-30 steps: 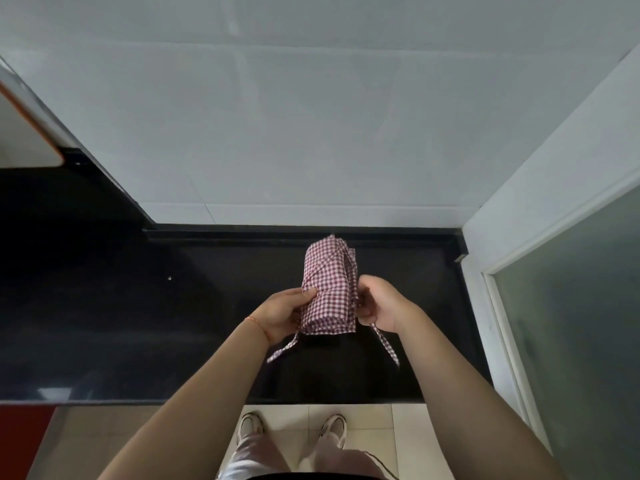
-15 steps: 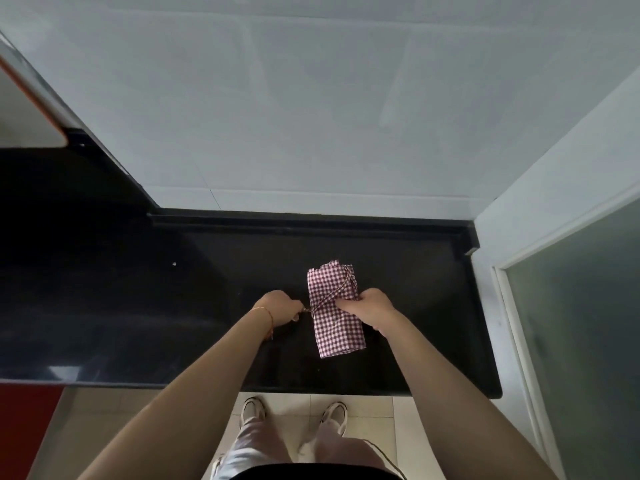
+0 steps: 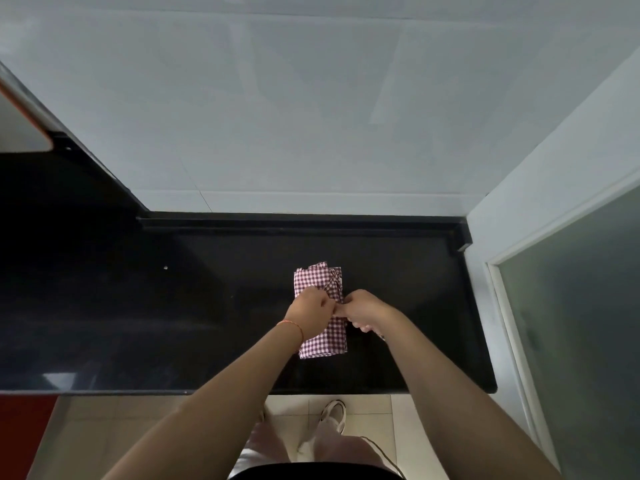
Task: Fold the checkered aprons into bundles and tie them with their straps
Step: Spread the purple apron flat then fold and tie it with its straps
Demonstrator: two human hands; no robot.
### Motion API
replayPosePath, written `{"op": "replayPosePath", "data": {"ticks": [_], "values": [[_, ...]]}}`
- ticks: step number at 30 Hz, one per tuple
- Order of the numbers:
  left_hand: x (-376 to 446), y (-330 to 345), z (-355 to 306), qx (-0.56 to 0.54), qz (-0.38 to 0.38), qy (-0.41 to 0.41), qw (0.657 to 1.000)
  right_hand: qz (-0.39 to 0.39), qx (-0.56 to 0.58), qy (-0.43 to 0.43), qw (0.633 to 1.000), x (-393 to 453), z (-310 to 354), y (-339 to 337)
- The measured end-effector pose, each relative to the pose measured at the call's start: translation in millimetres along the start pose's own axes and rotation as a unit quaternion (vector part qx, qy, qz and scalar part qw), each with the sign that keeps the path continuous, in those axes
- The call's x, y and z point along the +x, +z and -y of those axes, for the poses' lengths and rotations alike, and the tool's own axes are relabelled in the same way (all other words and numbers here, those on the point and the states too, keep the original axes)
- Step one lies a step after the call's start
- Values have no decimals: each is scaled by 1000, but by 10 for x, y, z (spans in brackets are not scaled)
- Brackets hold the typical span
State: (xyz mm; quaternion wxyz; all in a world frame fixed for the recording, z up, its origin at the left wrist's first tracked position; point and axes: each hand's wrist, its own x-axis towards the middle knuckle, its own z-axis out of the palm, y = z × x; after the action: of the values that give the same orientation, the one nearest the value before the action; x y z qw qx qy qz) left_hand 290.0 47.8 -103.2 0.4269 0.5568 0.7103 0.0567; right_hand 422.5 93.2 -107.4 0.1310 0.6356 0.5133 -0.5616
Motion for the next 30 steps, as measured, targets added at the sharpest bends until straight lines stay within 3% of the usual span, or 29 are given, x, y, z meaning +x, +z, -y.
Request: {"op": "replayPosePath", "data": {"ticks": [2, 5, 8, 10, 15, 18, 24, 28, 30], "values": [[16, 22, 30, 42, -16, 7, 999, 58, -16, 14, 998, -61, -51, -191], [32, 43, 26, 72, -16, 6, 997, 28, -128, 27, 991, -180, -33, -461], [78, 61, -7, 89, -13, -1, 996, -38, -120, -57, 990, -247, 110, -518], [103, 71, -30, 89, -2, -10, 996, -30, -123, -120, 985, -284, 246, -400], [136, 34, -45, 52, 22, -26, 998, -30, -133, -156, 978, -197, 299, -217], [131, -73, -34, -48, 44, -35, 997, -54, -144, -148, 977, -173, 279, -242], [22, -310, -89, -199, -20, -7, 980, -50, -141, -140, 979, -213, 301, -295], [31, -339, -138, -366, 6, -76, 928, -31, -134, -135, 981, -270, 309, -355], [29, -322, -118, -405, 11, -73, 911, -15, -126, -118, 985, -298, 302, -386]]}}
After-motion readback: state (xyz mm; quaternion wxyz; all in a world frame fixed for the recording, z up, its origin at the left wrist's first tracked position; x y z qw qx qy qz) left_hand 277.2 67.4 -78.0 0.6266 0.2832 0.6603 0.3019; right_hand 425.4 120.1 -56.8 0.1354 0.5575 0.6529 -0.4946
